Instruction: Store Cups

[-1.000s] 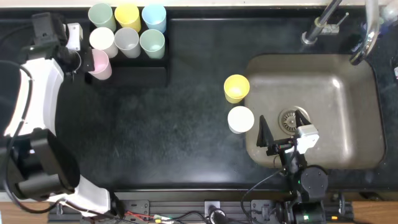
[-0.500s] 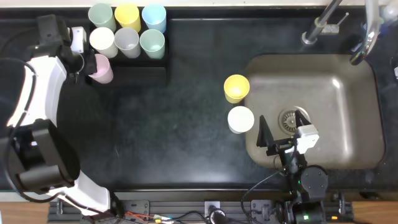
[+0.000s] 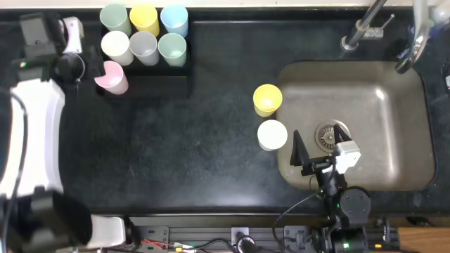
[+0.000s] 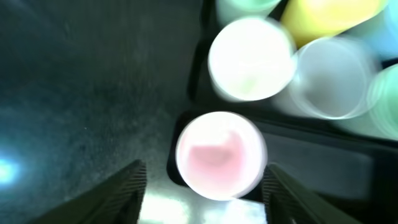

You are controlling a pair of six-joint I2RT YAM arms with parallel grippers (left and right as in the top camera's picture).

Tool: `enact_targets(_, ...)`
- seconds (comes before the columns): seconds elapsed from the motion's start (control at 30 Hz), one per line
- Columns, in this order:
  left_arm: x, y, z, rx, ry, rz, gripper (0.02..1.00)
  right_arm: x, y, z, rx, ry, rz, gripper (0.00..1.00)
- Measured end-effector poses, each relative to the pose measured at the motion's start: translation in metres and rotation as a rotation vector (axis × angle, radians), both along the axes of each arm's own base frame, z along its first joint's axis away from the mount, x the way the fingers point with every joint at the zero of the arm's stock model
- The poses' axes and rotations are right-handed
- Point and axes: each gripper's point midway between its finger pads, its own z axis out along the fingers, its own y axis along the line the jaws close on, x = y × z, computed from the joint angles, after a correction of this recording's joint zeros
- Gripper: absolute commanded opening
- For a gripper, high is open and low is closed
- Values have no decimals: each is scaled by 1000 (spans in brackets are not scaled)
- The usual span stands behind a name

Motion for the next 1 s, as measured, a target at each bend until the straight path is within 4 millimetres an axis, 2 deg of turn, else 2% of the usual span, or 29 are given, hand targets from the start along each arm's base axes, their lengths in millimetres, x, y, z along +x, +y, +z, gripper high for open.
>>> enact_targets(0.1,-2,-31,33,-27,-73,-21,752,0,0,0,0,0,0,996)
enact_targets(0.2,0,-82,58,-72,-117,-78,779,0,0,0,0,0,1,998)
enact_targets(0.33,-2,-165,81,-139,-158,-190,798,0,0,0,0,0,0,998)
enact_targets(0.43,-14,-225,85,-191,-137,-266,805,0,0,0,0,1,0,998)
enact_targets(0.57,-33,-286,67,-226,-42,-329,805,0,0,0,0,0,0,996)
enact_targets(0.63,-41,-313,50,-223,21,-355,805,0,0,0,-1,0,0,998)
enact_targets(0.73,-54,-342,18,-195,129,-379,796,0,0,0,0,0,0,998)
enact_targets(0.87,-69,-368,-23,-151,237,-406,796,0,0,0,0,0,0,998)
enact_targets(1.0,-73,-378,-49,-122,293,-414,801,0,0,0,0,0,0,998)
